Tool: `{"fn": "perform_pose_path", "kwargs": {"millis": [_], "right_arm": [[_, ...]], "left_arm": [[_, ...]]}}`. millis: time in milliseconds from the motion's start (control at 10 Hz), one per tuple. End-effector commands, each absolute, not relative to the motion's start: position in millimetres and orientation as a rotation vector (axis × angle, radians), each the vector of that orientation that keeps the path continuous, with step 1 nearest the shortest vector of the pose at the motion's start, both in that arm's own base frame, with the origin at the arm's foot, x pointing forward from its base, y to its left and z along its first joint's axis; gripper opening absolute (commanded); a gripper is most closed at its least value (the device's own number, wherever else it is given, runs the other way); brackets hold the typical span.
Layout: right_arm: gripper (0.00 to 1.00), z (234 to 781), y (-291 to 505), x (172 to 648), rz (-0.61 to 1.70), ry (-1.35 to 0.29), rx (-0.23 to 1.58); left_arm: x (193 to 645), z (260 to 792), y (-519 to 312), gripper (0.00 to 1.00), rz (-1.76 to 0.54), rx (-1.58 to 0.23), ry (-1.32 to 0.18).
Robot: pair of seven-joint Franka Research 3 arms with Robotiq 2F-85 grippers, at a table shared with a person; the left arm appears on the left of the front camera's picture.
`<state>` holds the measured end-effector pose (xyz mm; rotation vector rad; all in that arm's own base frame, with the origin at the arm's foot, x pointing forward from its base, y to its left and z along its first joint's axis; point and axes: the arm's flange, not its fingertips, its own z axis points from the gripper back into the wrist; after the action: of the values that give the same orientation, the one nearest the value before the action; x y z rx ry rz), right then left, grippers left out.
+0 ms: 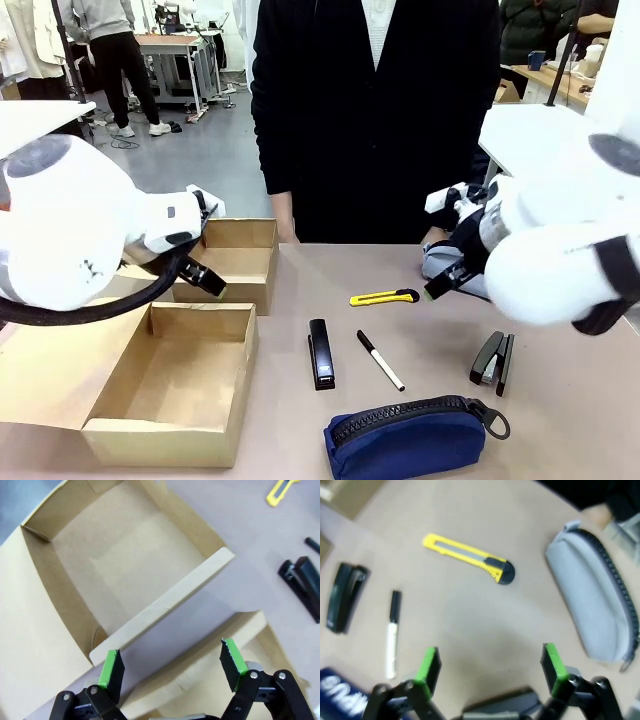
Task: Place items inside the box.
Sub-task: Pick up a Pencil pouch or Stapler and place it inside the Mailer Box closest to the robot.
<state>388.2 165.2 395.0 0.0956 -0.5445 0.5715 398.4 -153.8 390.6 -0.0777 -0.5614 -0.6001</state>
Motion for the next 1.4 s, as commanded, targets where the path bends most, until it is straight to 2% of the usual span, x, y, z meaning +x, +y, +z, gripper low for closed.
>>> {"fn": "perform_pose_path", "kwargs": {"millis": [0,100,200,300,400,500,700,800,900,1000,1100,1200,1300], "right_arm": [[1.00,461,129,335,0.367,-0.501,0.248],[1.00,483,108,303,0.310,-0.482,0.327],[1.00,496,79,271,0.269,-0.508,0.414],[1.00,500,26,238,0.337,-0.544,0.603],[1.00,486,-29,215,0.230,-0.590,0.711],[1.00,463,-83,195,0.116,-0.642,0.850],[1.00,415,-164,170,-0.094,-0.741,1.079],[1.00,396,-184,162,-0.164,-0.755,1.118],[1.00,386,-188,159,-0.203,-0.751,1.098],[1.00,380,-185,162,-0.230,-0.740,1.005],[1.00,476,-244,180,-0.208,-0.757,1.111],[1.00,476,-244,180,-0.208,-0.757,1.111],[1.00,476,-244,180,-0.208,-0.757,1.111]], "left_arm": [[347,438,-106,0.96,-0.524,-0.191,-0.506],[325,454,-80,0.96,-0.457,-0.275,-0.508],[301,467,-46,0.96,-0.467,-0.433,-0.505],[285,466,2,0.96,-0.445,-0.611,-0.530],[278,450,51,0.96,-0.421,-0.778,-0.515],[271,425,100,0.96,-0.291,-0.928,-0.518],[250,365,181,0.96,-0.056,-1.263,-0.697],[237,338,199,0.96,0.128,-1.360,-0.778],[224,321,207,0.96,0.251,-1.411,-0.861],[217,308,216,0.96,0.398,-1.423,-0.918],[220,303,214,0.96,0.456,-1.380,-0.892],[206,327,270,0.96,0.300,-1.332,-0.812],[206,327,270,0.96,0.300,-1.332,-0.812]]}}
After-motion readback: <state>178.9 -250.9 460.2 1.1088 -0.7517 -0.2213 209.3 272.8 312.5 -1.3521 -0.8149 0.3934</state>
